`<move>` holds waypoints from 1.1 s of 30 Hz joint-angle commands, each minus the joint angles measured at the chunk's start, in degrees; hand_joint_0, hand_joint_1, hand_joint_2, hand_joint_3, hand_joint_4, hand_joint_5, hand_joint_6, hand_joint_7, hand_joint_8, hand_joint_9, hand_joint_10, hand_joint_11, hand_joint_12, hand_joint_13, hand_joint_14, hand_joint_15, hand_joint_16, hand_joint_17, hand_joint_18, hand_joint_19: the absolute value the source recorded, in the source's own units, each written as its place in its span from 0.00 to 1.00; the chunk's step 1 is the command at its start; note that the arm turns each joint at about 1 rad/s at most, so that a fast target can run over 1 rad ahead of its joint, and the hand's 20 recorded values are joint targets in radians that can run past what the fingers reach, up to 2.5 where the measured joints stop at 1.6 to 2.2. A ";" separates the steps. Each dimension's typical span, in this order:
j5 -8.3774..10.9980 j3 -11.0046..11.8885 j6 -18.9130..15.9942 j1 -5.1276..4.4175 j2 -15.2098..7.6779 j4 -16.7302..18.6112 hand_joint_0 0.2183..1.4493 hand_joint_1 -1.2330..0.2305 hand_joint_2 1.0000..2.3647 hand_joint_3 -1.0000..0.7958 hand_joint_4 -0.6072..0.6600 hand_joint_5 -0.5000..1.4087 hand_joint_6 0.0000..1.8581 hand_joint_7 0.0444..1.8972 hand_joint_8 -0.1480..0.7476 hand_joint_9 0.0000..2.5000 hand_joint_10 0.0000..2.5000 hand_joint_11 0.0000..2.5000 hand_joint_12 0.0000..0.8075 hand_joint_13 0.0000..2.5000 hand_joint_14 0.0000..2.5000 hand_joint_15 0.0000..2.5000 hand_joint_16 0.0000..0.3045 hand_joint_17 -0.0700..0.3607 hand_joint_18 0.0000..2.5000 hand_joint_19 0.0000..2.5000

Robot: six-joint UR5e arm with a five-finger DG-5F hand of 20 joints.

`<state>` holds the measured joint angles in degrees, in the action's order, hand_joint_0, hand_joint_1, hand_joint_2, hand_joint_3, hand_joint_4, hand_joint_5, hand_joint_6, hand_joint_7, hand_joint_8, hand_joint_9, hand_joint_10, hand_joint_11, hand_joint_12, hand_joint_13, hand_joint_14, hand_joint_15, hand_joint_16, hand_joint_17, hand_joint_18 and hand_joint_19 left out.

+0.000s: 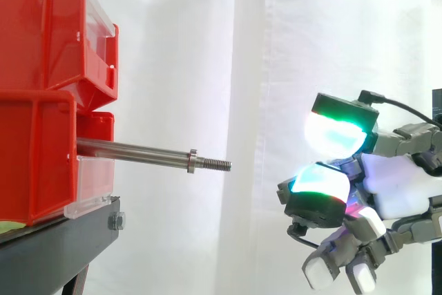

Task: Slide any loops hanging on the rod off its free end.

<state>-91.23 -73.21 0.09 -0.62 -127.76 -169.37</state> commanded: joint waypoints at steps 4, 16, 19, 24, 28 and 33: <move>-0.01 0.00 0.00 0.01 0.06 -0.09 0.27 0.48 0.00 0.29 0.53 0.22 0.41 0.65 0.49 0.48 0.00 0.15 0.28 0.30 0.00 0.05 0.13 0.36 0.33 0.18; -0.01 0.00 0.00 0.01 -0.03 -0.18 0.30 0.34 0.01 0.51 0.47 0.27 0.38 0.71 0.51 0.57 0.00 0.14 0.33 0.37 0.00 0.03 0.15 0.40 0.40 0.12; -0.01 0.00 0.00 0.01 -0.03 -0.18 0.30 0.34 0.01 0.51 0.46 0.27 0.38 0.71 0.51 0.57 0.00 0.13 0.33 0.37 0.00 0.03 0.15 0.40 0.40 0.12; 0.08 0.00 0.00 0.01 -0.03 0.00 0.31 0.33 0.01 0.51 0.46 0.27 0.37 0.71 0.50 0.56 0.00 0.13 0.34 0.37 0.00 0.03 0.15 0.41 0.40 0.12; 0.08 0.00 0.00 0.01 -0.03 0.00 0.31 0.33 0.01 0.51 0.46 0.27 0.36 0.74 0.51 0.56 0.00 0.13 0.35 0.36 0.00 0.03 0.15 0.40 0.40 0.12; 1.05 -2.46 -0.09 -0.17 -0.03 2.46 0.31 0.33 0.01 0.50 0.46 0.27 0.36 0.75 0.49 0.55 0.00 0.13 0.35 0.36 0.00 0.03 0.15 0.40 0.39 0.13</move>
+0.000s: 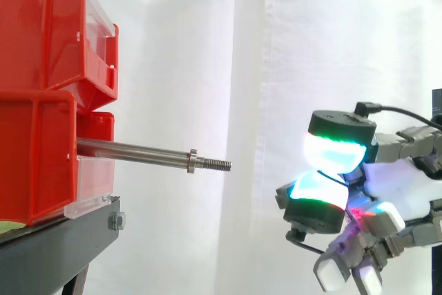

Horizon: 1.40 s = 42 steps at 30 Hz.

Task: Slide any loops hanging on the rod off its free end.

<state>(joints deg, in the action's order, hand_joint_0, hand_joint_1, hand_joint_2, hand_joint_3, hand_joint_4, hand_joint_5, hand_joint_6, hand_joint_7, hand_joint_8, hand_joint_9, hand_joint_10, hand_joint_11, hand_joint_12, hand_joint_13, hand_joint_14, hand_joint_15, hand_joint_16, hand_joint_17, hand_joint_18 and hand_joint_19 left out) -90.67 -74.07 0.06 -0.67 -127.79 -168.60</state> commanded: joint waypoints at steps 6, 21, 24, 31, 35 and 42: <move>0.76 -5.30 0.12 -0.38 0.00 10.04 0.31 0.33 0.01 0.50 0.46 0.27 0.36 0.75 0.50 0.55 0.00 0.13 0.35 0.35 0.00 0.03 0.15 0.40 0.39 0.13; 0.93 -5.47 4.69 -0.47 0.00 13.56 0.31 0.34 0.01 0.49 0.46 0.26 0.37 0.74 0.50 0.54 0.00 0.13 0.36 0.36 0.00 0.04 0.15 0.40 0.38 0.13; 0.93 -5.47 4.86 -0.38 0.00 13.56 0.31 0.34 0.01 0.50 0.46 0.26 0.37 0.74 0.50 0.54 0.00 0.13 0.37 0.36 0.00 0.04 0.15 0.40 0.38 0.13; 0.93 -5.47 4.86 -0.38 0.00 13.56 0.31 0.34 0.01 0.49 0.46 0.26 0.37 0.75 0.50 0.54 0.00 0.14 0.38 0.36 0.00 0.05 0.15 0.40 0.38 0.13; 0.93 -5.47 4.86 -0.47 0.00 13.56 0.31 0.34 0.01 0.49 0.46 0.26 0.37 0.74 0.50 0.54 0.00 0.13 0.38 0.37 0.00 0.05 0.15 0.40 0.38 0.13; 0.93 -5.47 4.86 -0.38 0.00 13.56 0.31 0.34 0.01 0.49 0.46 0.26 0.37 0.74 0.50 0.54 0.00 0.13 0.39 0.37 0.00 0.05 0.15 0.41 0.38 0.13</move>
